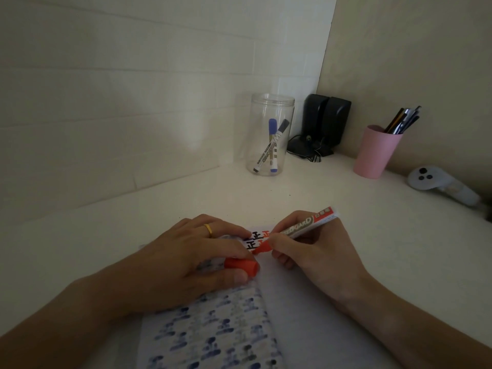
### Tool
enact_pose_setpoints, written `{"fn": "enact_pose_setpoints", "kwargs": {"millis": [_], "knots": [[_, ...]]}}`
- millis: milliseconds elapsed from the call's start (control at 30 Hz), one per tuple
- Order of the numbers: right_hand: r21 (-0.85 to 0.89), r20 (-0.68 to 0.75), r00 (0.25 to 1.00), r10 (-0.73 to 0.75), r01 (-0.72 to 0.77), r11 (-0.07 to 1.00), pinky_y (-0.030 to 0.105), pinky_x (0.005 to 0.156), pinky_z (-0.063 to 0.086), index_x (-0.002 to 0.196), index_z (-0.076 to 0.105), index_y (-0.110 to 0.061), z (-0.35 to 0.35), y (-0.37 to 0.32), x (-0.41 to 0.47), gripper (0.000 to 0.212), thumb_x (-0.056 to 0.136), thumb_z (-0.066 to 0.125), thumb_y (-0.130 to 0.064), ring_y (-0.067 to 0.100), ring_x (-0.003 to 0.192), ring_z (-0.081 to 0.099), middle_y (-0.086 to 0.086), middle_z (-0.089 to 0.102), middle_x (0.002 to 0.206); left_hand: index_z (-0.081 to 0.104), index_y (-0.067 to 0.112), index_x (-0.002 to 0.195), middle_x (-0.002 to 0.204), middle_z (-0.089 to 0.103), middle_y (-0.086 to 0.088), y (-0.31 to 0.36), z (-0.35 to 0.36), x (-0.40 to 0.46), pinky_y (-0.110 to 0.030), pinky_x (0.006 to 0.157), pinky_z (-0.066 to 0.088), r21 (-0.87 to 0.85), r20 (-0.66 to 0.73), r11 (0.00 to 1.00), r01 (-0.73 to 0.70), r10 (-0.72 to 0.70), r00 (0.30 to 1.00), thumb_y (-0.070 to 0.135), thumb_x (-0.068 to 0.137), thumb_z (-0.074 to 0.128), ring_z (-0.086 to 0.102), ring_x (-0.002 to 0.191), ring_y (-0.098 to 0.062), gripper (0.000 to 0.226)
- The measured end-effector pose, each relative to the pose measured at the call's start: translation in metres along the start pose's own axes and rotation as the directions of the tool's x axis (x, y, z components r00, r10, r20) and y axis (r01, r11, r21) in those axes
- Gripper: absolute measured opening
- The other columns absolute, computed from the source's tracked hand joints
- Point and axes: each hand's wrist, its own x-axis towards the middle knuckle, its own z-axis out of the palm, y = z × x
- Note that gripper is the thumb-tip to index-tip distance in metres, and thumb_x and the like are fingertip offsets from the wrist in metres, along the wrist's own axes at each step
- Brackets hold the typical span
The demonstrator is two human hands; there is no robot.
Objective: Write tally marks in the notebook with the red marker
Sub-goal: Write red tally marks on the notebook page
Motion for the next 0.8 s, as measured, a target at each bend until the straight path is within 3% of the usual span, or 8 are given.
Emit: {"fn": "enact_pose_setpoints", "kwargs": {"millis": [400,467,600,700,800], "knots": [[-0.011,0.038,0.999,-0.009,0.01,1.0,0.029,0.054,0.052,0.07,0.075,-0.011,0.0008,-0.0023,-0.0023,0.006,0.073,0.076,-0.008,0.015,0.052,0.067,0.008,0.073,0.058,0.063,0.052,0.122,0.145,0.049,0.032,-0.0019,0.0012,-0.0009,-0.043,0.106,0.042,-0.073,-0.024,0.997,0.018,-0.02,0.999,0.068,0.093,0.05,0.043,0.135,0.002,0.036],[-0.045,-0.012,1.0,0.016,-0.017,0.999,0.034,0.053,0.055,0.068,0.074,-0.014,0.0005,-0.0014,-0.0004,0.005,0.068,0.076,-0.018,0.014,0.052,0.066,0.007,0.073,0.057,0.063,0.053,0.122,0.144,0.049,0.033,-0.002,0.001,-0.001,-0.043,0.106,0.042,-0.088,-0.021,0.996,0.021,-0.023,1.0,0.068,0.092,0.05,0.043,0.135,0.002,0.036],[-0.082,-0.078,0.996,0.046,-0.052,0.995,0.048,0.059,0.059,0.065,0.072,-0.013,0.0009,-0.0016,0.0016,0.029,0.052,0.069,-0.038,0.02,0.054,0.066,0.01,0.072,0.057,0.065,0.053,0.122,0.145,0.05,0.031,-0.0016,0.0003,-0.0012,-0.043,0.107,0.042,-0.117,-0.025,0.993,0.023,-0.026,0.999,0.066,0.091,0.054,0.044,0.135,0.002,0.035],[-0.086,-0.106,0.993,0.058,-0.067,0.994,0.043,0.056,0.058,0.064,0.071,-0.012,0.002,-0.0021,0.0024,0.031,0.05,0.067,-0.04,0.017,0.051,0.064,0.008,0.072,0.055,0.067,0.054,0.121,0.144,0.051,0.031,-0.0024,0.0008,-0.001,-0.042,0.107,0.043,-0.141,-0.027,0.99,0.021,-0.025,0.999,0.064,0.091,0.058,0.046,0.134,0.001,0.032],[-0.089,-0.107,0.992,0.064,-0.074,0.993,0.032,0.049,0.05,0.062,0.07,-0.013,0.0022,-0.0006,0.0033,0.02,0.058,0.073,-0.032,0.011,0.047,0.059,0.0,0.069,0.05,0.071,0.054,0.116,0.143,0.053,0.03,-0.0033,0.0006,-0.0016,-0.032,0.108,0.044,-0.23,-0.04,0.972,0.038,-0.049,0.998,0.058,0.088,0.067,0.047,0.134,0.001,0.028]]}}
